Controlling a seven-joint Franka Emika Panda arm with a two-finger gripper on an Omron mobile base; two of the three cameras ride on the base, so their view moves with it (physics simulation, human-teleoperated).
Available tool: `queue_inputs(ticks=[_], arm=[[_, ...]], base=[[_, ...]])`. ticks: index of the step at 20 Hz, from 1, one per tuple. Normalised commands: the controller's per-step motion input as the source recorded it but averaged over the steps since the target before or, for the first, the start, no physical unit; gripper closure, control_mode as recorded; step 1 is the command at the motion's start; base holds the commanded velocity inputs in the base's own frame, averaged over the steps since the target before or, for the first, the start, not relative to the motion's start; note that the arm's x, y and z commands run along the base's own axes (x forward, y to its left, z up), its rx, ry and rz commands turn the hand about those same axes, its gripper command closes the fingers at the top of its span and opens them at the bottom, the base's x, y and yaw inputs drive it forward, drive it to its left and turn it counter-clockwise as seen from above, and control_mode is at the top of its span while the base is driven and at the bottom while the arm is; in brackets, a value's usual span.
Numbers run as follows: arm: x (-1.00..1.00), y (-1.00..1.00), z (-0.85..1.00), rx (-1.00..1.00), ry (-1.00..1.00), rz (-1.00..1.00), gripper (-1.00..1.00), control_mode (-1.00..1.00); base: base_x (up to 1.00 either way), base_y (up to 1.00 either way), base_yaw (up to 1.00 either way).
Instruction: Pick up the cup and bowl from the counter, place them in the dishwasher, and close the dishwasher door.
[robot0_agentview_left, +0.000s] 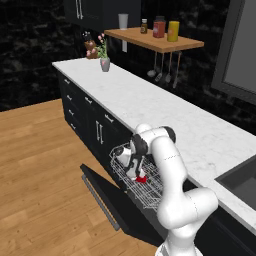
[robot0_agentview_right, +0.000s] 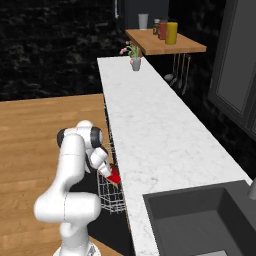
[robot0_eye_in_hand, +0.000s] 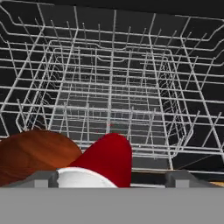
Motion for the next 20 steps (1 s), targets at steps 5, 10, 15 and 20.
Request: queue_inputs(ticks=[5, 10, 15, 20], arm=[[-0.53, 0.10, 1.00, 0.02, -0.13, 0.00, -1.00, -1.00], [-0.65, 0.39, 0.86, 0.00, -0.03, 0.01, -1.00, -1.00], [-0.73, 0.88, 0.67, 0.00, 0.08, 0.15, -1.00, -1.00], [-0.40, 0.82, 0.96, 0.00, 0.18, 0.25, -1.00, -1.00]], base=[[0.00, 0.00, 0.00], [0.00, 0.00, 0.00], [0.00, 0.00, 0.00], [0.00, 0.00, 0.00]])
